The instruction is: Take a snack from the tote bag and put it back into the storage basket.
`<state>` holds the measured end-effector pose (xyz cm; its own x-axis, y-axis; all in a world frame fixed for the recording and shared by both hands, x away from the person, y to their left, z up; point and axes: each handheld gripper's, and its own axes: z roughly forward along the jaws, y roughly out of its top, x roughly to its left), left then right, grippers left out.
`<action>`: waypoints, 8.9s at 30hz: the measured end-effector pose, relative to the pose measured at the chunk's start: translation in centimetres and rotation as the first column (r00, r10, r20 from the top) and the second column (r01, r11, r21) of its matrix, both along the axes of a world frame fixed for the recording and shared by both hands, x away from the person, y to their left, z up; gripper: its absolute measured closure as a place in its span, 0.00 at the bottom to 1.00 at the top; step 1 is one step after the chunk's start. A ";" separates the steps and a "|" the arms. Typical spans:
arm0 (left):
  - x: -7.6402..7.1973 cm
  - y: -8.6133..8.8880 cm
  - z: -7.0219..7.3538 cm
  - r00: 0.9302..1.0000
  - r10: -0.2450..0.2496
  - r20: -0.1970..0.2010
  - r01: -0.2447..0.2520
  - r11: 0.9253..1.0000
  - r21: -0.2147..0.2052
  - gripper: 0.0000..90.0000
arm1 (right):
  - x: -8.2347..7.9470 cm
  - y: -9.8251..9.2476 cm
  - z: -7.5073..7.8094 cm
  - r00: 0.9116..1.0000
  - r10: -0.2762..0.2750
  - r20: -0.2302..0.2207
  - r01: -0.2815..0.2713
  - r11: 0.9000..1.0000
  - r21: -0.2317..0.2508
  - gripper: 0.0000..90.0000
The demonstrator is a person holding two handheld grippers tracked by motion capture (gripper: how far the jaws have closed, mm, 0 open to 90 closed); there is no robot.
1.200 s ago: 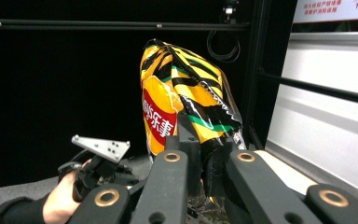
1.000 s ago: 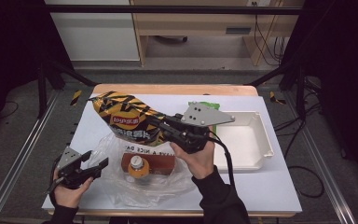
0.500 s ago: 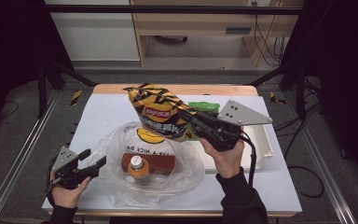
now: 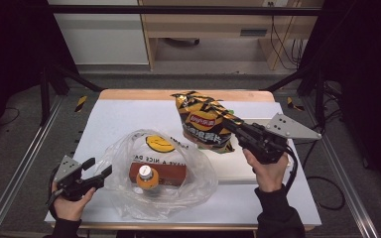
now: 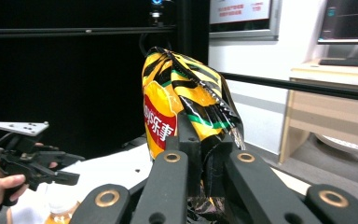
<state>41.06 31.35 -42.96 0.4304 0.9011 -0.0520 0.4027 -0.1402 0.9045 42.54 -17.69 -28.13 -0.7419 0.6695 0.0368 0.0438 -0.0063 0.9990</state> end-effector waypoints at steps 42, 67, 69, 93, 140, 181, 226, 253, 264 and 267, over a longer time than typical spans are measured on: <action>0.1 -0.2 -0.1 1.000 -0.004 -0.002 0.004 1.000 0.010 0.31 | 4.2 -11.1 -8.0 0.929 -0.283 -0.238 0.287 0.958 -0.018 0.98; 0.3 -0.3 -0.4 1.000 -0.007 -0.018 0.007 1.000 0.017 0.31 | 9.5 -12.1 -10.0 0.801 -0.555 -0.224 0.531 0.832 -0.162 0.64; 0.3 -0.3 -0.4 1.000 -0.007 -0.018 0.007 1.000 0.016 0.30 | 9.6 -12.1 -10.1 0.792 -0.569 -0.222 0.546 0.823 -0.159 0.53; 0.4 -0.4 -0.7 0.999 -0.008 -0.037 0.009 1.000 0.018 0.30 | 8.6 -10.0 -11.9 0.653 -0.695 -0.301 0.608 0.718 -0.339 0.73; 0.4 -0.6 -1.0 0.999 -0.022 -0.046 0.023 1.000 0.021 0.30 | 10.6 -7.4 -13.2 0.713 -0.658 -0.242 0.548 0.738 -0.394 0.56; -1.2 -1.8 2.7 0.996 -0.080 0.050 0.082 0.996 -0.044 0.38 | -0.6 1.2 -9.1 0.975 -0.176 -0.137 0.152 0.974 -0.169 0.40; 0.4 -5.2 -1.1 0.982 -0.166 -0.093 0.175 0.979 0.104 0.76 | 0.3 11.7 -12.9 0.968 0.017 -0.252 -0.130 0.889 -0.439 0.82; 1.4 -4.8 -3.5 0.970 -0.184 -0.158 0.205 0.969 0.135 0.59 | 0.4 11.8 -17.3 0.947 -0.036 -0.319 -0.136 0.855 -0.501 0.49; 2.6 -4.3 -3.9 0.973 -0.157 -0.171 0.179 0.977 0.120 0.67 | 0.1 12.3 -16.5 0.950 0.024 -0.313 -0.165 0.885 -0.435 0.45; 2.6 -4.4 -3.9 0.971 -0.161 -0.174 0.185 0.974 0.128 0.69 | 0.9 12.6 -16.7 0.951 0.010 -0.310 -0.155 0.881 -0.448 0.40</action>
<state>43.63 26.97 -46.88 0.5768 0.8168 -0.0100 0.5001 -0.3435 0.7950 43.46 -5.08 -44.85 -0.7992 0.5998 -0.0392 0.3106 0.4679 0.8274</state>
